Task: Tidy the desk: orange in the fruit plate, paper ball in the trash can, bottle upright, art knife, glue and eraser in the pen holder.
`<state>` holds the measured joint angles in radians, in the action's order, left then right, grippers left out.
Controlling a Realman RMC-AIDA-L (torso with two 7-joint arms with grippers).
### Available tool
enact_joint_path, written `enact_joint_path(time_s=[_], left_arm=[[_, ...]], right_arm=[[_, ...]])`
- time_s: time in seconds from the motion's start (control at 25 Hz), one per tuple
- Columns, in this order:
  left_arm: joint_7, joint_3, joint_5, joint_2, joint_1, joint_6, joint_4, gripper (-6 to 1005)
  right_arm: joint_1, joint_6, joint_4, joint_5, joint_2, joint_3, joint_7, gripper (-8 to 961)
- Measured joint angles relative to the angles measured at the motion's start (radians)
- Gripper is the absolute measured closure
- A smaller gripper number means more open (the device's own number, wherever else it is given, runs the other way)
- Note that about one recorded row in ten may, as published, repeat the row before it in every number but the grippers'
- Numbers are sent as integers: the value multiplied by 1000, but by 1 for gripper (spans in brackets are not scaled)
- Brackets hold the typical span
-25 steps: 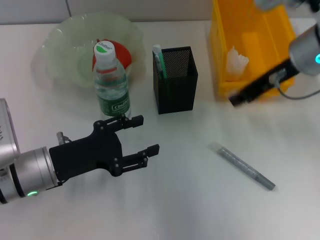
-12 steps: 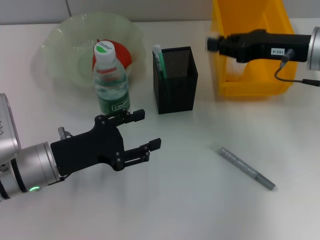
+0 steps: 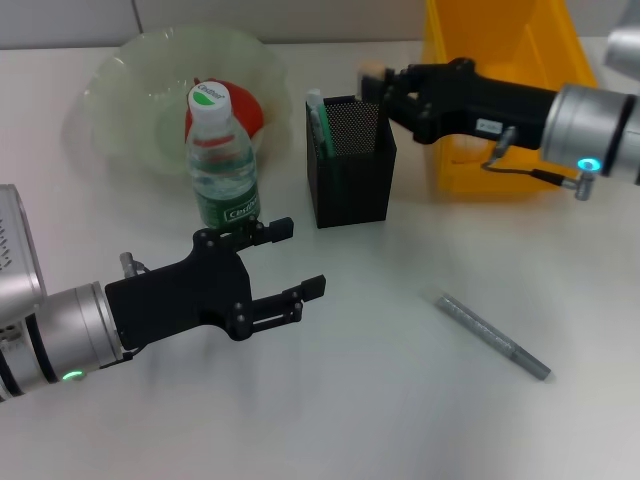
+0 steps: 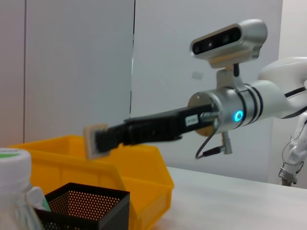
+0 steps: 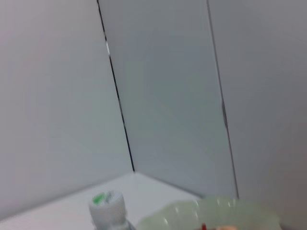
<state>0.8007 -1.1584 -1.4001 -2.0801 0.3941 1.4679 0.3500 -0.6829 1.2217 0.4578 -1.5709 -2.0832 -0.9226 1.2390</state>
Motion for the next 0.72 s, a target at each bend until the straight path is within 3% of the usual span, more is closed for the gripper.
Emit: enact_joint_path(time_s=[0.4,0.72], left_arm=[[0,-1,0,0,0,-1,0,249],[0,0,-1,0,1,-6,-3,249]], right_arm=[[-40,-179,-15,9,-5,-175,-3,820],[-43,-215,-13,14,-5,-193,4,684]])
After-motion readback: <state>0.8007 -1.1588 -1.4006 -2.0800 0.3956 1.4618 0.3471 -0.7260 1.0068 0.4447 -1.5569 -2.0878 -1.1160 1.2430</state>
